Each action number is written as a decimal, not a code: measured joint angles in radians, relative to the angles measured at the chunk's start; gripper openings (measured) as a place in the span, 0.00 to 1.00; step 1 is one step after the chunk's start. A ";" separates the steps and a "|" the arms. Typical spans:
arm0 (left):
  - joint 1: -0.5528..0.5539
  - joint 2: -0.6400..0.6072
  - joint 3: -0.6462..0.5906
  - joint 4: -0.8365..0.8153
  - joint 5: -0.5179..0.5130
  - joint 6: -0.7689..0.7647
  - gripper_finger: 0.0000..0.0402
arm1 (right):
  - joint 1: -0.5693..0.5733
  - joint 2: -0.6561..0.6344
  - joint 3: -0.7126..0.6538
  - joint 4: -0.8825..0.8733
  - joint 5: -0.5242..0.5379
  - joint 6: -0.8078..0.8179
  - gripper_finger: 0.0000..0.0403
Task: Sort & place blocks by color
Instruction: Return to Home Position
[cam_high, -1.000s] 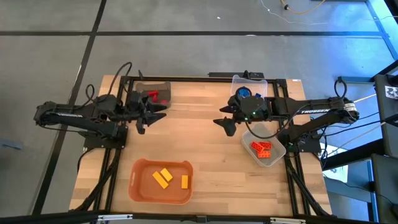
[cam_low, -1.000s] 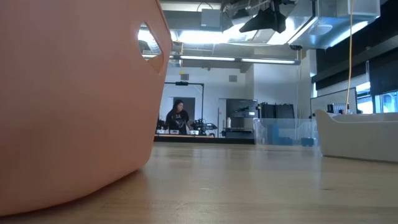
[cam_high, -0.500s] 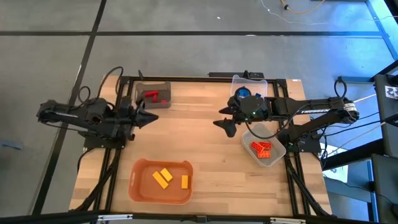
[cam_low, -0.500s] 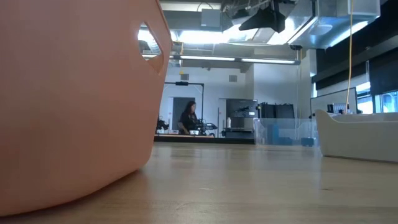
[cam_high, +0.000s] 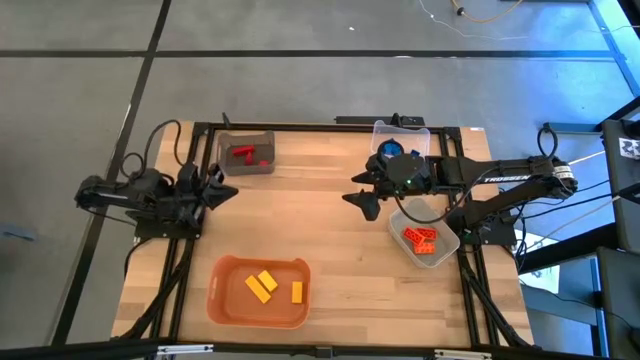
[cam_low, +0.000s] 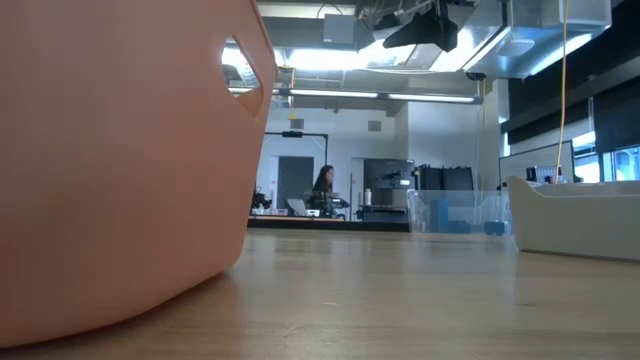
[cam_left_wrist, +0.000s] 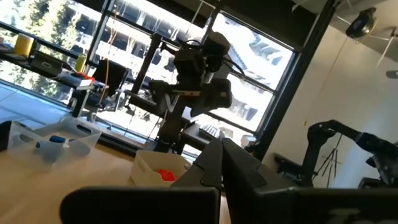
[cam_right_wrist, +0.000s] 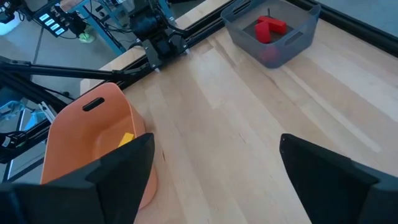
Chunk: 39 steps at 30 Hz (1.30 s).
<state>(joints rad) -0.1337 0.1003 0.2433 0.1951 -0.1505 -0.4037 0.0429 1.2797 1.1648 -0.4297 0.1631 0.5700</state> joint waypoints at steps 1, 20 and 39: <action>0.000 -0.023 -0.018 0.000 -0.005 -0.006 0.00 | 0.000 0.000 0.000 0.000 0.000 0.000 0.86; 0.007 -0.096 -0.235 0.093 -0.014 -0.080 0.00 | 0.000 0.000 0.000 -0.002 -0.034 0.025 0.86; 0.094 -0.086 -0.234 -0.173 0.212 0.093 0.00 | 0.000 0.000 0.000 -0.009 -0.062 0.081 0.86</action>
<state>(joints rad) -0.0395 0.0143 0.0097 0.0219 0.0613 -0.3105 0.0429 1.2800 1.1648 -0.4388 0.1010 0.6510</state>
